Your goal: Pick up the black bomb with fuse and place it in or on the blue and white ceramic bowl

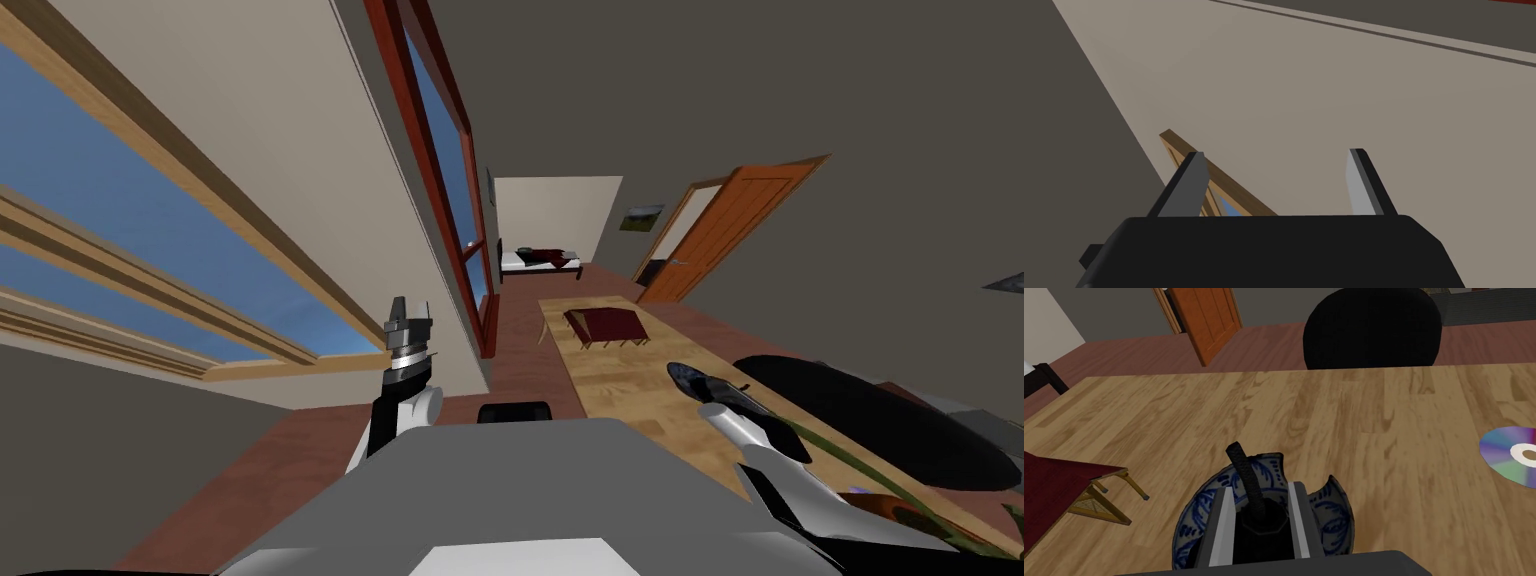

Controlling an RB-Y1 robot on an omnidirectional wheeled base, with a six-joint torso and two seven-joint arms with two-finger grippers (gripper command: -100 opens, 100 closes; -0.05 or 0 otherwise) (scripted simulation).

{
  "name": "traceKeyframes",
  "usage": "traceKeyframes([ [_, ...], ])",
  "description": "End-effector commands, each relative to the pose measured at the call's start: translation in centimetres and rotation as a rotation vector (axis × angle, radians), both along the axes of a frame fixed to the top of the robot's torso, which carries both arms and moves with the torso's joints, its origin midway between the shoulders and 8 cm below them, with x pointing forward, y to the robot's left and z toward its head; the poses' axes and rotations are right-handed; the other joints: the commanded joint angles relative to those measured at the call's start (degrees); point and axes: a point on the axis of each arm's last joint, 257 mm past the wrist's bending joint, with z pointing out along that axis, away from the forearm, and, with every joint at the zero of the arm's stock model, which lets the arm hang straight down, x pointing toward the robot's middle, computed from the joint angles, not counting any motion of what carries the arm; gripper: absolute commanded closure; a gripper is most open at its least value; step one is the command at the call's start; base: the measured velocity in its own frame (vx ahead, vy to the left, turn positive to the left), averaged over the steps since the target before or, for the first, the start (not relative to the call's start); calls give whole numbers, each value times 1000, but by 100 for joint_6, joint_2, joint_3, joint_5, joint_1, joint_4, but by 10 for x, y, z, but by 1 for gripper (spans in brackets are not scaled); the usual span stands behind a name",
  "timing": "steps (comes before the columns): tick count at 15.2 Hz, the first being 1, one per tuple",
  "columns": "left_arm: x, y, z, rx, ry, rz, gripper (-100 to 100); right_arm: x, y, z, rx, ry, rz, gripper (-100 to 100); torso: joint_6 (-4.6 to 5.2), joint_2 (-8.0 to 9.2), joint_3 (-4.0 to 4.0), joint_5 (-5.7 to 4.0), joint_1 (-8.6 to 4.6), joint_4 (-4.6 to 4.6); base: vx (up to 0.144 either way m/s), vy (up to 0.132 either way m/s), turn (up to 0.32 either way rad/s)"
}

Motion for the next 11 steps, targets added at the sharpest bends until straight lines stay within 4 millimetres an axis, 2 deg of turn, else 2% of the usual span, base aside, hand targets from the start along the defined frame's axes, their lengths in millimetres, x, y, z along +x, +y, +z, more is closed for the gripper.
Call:
traceKeyframes([
  [1, 0, 0, 0, 0, 0, 0, 0, -9, -10, 9, 0, -6, -20, 100, 0, 0, 0, 0, 0, 0, 73, -60, 176],
  [2, 0, 0, 0, 0, 0, 0, 0, -19, -19, 15, 2, -7, -40, 100, 0, -3, -2, -1, 0, 0, 71, -59, 172],
  [6, 0, 0, 0, 0, 0, 0, 0, -18, -19, 15, 1, -14, -39, 100, 10, 12, 4, -2, 16, -1, 33, -29, 43],
  [7, 0, 0, 0, 0, 0, 0, 0, -18, -19, 15, 1, -12, -39, -100, 11, 18, 8, -1, 23, -1, 5, -4, 1],
  [11, 0, 0, 0, 0, 0, 0, 0, -18, -19, 15, 1, -12, -39, -100, 11, 28, 14, 2, 32, 2, 0, 0, 0],
])
